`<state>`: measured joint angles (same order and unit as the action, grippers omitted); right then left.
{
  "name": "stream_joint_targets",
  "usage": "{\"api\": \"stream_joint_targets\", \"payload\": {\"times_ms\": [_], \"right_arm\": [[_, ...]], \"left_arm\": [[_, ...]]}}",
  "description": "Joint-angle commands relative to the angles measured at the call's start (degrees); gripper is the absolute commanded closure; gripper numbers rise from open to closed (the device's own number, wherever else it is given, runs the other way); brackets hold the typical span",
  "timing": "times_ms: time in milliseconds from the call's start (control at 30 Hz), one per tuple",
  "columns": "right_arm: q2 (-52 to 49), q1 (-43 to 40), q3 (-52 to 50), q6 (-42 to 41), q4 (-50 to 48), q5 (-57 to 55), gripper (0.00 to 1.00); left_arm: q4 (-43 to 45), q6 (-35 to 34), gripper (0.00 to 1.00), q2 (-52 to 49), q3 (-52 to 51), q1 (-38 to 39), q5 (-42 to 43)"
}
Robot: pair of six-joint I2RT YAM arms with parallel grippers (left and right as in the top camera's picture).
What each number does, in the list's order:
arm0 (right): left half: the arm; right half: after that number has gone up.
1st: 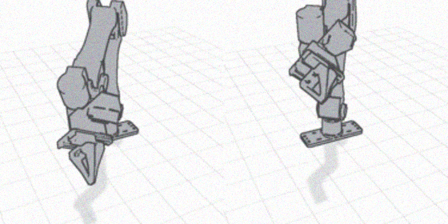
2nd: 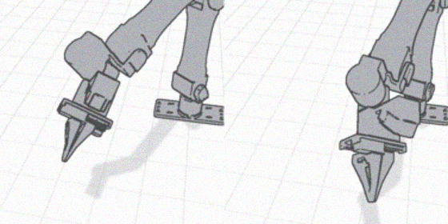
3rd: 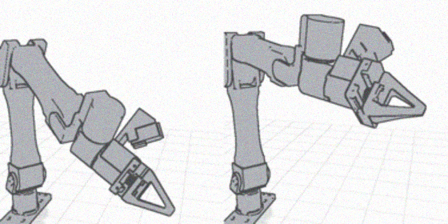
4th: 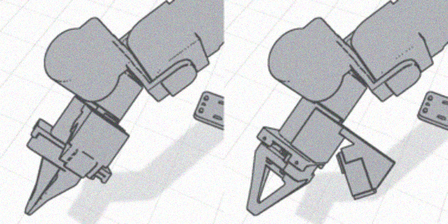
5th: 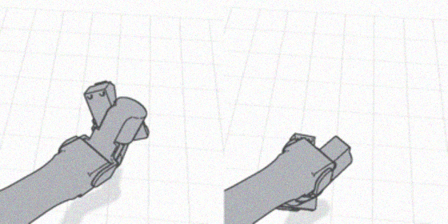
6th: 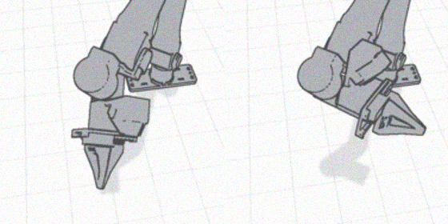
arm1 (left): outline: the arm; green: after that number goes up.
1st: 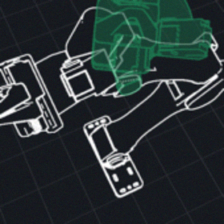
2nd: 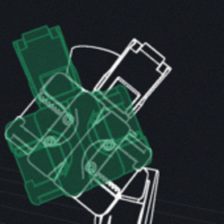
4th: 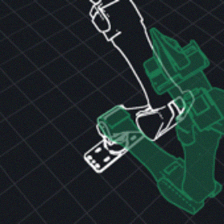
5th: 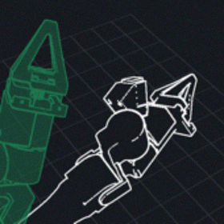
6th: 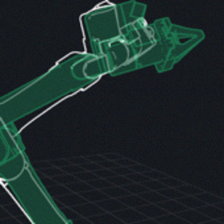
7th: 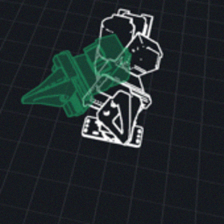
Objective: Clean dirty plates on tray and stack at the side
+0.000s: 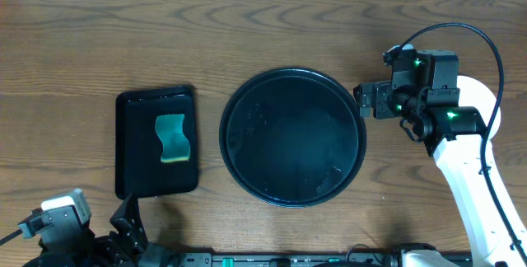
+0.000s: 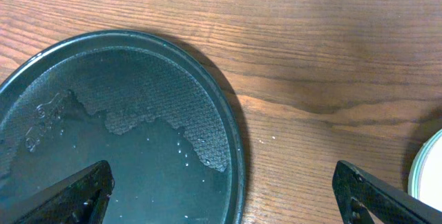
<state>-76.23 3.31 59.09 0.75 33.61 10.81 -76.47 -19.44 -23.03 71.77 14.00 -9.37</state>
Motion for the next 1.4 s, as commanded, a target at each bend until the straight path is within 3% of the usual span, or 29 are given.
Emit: {"api": "stream_joint_targets", "payload": {"times_ms": [0,500,700,933,1033,1200,1367], "right_arm": [[0.42,0.39,0.5,0.83,0.11,-0.26,0.01],[0.42,0.39,0.5,0.83,0.11,-0.26,0.01],[0.42,0.39,0.5,0.83,0.11,-0.28,0.01],[0.42,0.39,0.5,0.83,0.11,-0.26,0.01],[0.42,0.39,0.5,0.83,0.11,-0.28,0.01],[0.42,0.39,0.5,0.83,0.11,-0.26,0.01],[0.42,0.39,0.5,0.83,0.11,-0.28,0.01]], "left_arm": [[-0.09,0.55,0.2,-0.04,0.35,0.11,-0.13],[1.44,0.48,0.2,-0.04,0.02,0.11,-0.79],[21.24,0.59,0.2,2.05,-8.39,-1.88,-2.93],[53.02,-0.11,0.2,12.07,-32.52,-10.29,4.09],[65.11,-3.67,0.2,15.56,-42.47,-14.64,7.89],[76.17,-12.81,0.2,20.44,-54.64,-19.65,8.35],[78.82,-14.64,0.2,22.95,-61.46,-20.85,8.33]]}}
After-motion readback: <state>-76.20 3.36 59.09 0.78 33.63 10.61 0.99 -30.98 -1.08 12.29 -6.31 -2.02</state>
